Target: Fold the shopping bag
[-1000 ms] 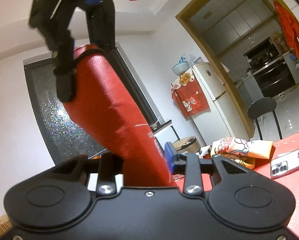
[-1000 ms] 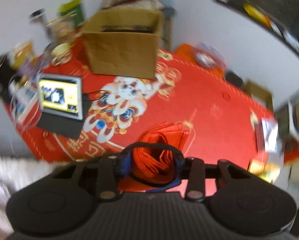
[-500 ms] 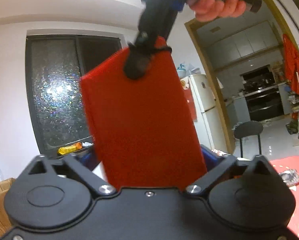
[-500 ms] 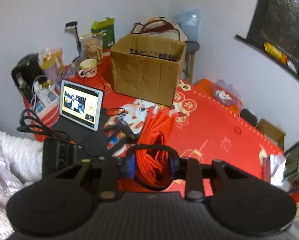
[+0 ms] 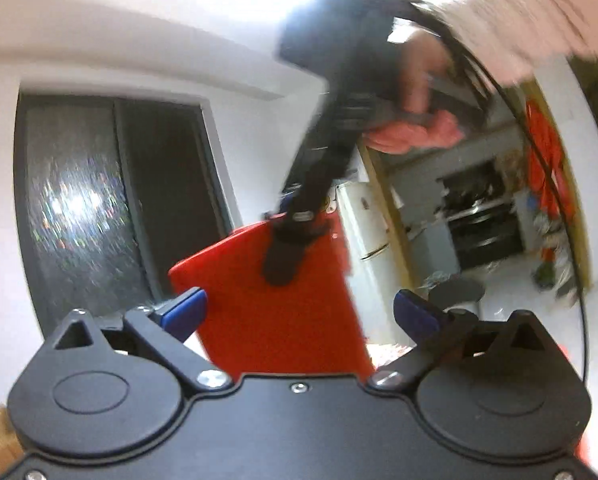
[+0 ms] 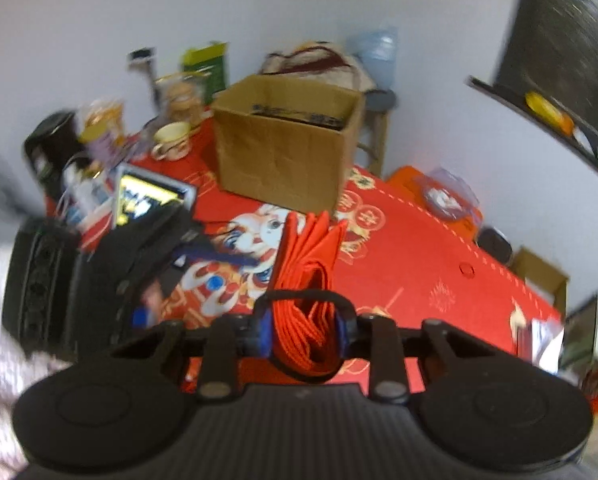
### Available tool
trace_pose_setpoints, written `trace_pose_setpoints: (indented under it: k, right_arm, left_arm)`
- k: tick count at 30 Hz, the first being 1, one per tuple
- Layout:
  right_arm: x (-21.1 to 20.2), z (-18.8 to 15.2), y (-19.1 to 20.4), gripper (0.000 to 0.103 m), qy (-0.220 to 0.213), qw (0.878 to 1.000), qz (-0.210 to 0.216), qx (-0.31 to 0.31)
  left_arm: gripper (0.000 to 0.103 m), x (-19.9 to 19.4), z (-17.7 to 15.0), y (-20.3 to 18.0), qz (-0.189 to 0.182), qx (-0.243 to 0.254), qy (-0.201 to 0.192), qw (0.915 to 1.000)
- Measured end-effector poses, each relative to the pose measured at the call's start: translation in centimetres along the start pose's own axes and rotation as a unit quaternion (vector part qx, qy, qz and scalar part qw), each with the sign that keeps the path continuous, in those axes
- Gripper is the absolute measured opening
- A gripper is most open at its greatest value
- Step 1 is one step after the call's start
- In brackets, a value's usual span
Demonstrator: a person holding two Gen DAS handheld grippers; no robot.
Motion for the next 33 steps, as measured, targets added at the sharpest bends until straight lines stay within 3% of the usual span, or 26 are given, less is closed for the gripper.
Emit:
trace_pose_setpoints:
  k: [4, 9, 12, 16, 23, 27, 33]
  right_arm:
    - [-1.0, -0.2, 1.5, 0.027, -0.015, 0.998, 0.029, -0.046]
    - [-1.4, -0.7, 3.3, 0.027, -0.020, 0.993, 0.066, -0.100]
    - [-0.7, -0.7, 3.6, 0.027, -0.015, 0.993, 0.073, -0.088]
    - [-0.6, -0.6, 1.8, 0.027, -0.028, 0.997, 0.067, -0.007]
    - [0.6, -1.3, -1.3, 0.027, -0.019, 0.996, 0.040, 0.081]
    - [0.9, -1.4, -2.3, 0.027, -0.018, 0.995, 0.026, 0.097]
    - [0.8, -0.9, -0.8, 0.027, -0.022, 0.997, 0.049, 0.062]
  left_arm:
    - [0.089, 0.2, -0.2, 1.8, -0.046, -0.038, 0.001, 0.9982]
    - [0.088, 1.2, -0.3, 1.0, -0.093, -0.028, 0.012, 0.9952]
    - [0.091, 1.1, -1.5, 0.8, -0.056, 0.003, 0.035, 0.9978]
    - [0.098, 0.4, -1.6, 1.3, 0.012, -0.011, 0.037, 0.9992]
    - [0.102, -0.8, -1.1, -0.7, 0.101, 0.039, 0.033, 0.9936]
    - [0.102, -0.9, -0.2, -2.5, 0.055, 0.037, 0.024, 0.9975]
    - [0.098, 1.2, -1.4, -2.4, 0.020, 0.031, 0.045, 0.9983]
Point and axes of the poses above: each gripper's, at about its wrist camera, not at the fingertips, and x roughly the way its jaws point, y to its left, z to its top, the point moved 7 cm from there along x, roughly the way its jaws point, and after that the axes turned 6 degrees about -z, right-handed, at the moved point
